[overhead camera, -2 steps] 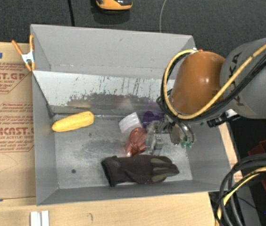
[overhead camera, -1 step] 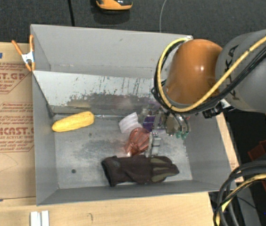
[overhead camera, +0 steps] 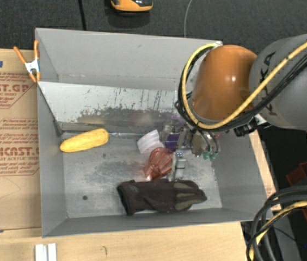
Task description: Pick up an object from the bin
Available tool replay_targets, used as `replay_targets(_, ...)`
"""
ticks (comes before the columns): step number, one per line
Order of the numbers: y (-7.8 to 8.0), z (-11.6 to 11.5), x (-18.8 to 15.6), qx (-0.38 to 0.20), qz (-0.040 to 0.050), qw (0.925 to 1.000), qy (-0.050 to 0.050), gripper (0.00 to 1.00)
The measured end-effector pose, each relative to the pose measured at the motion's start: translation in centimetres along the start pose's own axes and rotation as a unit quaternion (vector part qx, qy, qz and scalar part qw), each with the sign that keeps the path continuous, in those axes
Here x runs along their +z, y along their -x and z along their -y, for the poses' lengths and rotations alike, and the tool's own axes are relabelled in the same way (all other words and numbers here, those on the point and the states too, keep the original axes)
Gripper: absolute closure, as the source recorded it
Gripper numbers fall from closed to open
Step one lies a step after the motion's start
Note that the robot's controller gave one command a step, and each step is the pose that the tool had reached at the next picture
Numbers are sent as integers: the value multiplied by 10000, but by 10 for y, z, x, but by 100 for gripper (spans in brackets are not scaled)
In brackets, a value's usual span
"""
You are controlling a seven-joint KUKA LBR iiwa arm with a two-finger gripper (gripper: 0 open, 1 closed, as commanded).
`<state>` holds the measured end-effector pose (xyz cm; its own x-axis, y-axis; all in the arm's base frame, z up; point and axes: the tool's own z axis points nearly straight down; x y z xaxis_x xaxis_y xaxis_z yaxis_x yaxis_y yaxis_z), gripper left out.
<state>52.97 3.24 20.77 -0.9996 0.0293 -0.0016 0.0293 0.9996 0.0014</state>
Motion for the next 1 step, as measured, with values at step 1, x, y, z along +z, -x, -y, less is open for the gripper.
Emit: replay_targets(1, 1, 0, 4, -30, 29, 10000, 2, 0)
